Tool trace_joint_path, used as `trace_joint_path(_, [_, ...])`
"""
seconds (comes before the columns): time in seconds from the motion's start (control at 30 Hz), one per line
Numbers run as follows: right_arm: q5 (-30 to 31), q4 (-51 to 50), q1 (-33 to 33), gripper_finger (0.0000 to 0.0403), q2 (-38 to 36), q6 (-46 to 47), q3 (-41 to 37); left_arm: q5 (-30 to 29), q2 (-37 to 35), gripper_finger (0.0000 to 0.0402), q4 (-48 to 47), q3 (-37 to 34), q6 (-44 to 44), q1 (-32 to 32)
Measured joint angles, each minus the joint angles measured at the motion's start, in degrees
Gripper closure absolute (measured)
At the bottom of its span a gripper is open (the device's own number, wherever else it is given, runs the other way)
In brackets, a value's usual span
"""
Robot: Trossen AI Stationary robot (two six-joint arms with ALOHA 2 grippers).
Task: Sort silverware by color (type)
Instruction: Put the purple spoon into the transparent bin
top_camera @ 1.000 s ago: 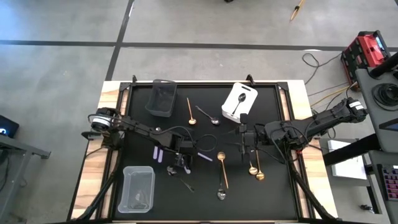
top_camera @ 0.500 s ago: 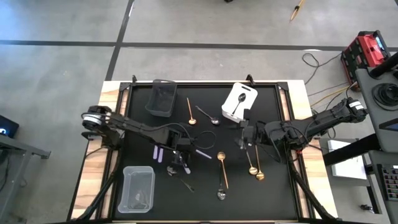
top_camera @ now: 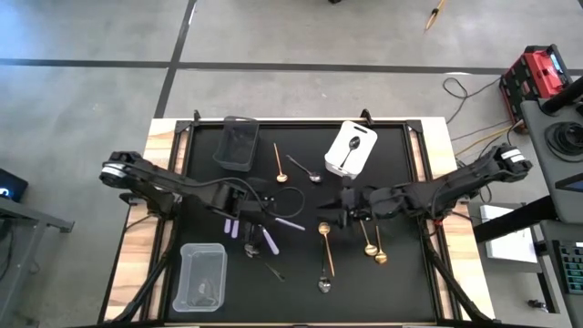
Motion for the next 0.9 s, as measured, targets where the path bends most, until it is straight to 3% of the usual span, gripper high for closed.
trace_joint_path(0.17, [-2.6, -7.0, 0.0, 0.0284, 4.7, 4.5, 4.8, 3.9, 0.9, 0.0399, -0.4, 0.0, -5.4, -0.9])
trace_joint_path(0.33, [-2.7, -21.8, 0.0, 0.0284, 10.4, 8.3, 14.0, 5.7, 2.6, 0.0399, -1.5, 0.0, -12.3, -2.4])
trace_joint_path(0.6, [-5.7, -39.4, 0.1, 0.0279, 21.3, 5.4, 28.8, 6.7, 3.1, 0.0399, -1.7, 0.0, -19.9, -2.9])
trace_joint_path(0.9, [-5.0, -46.9, -0.9, 0.0189, 30.6, 3.8, 40.1, 6.4, 3.1, 0.0399, -1.5, 0.0, -20.9, -3.3])
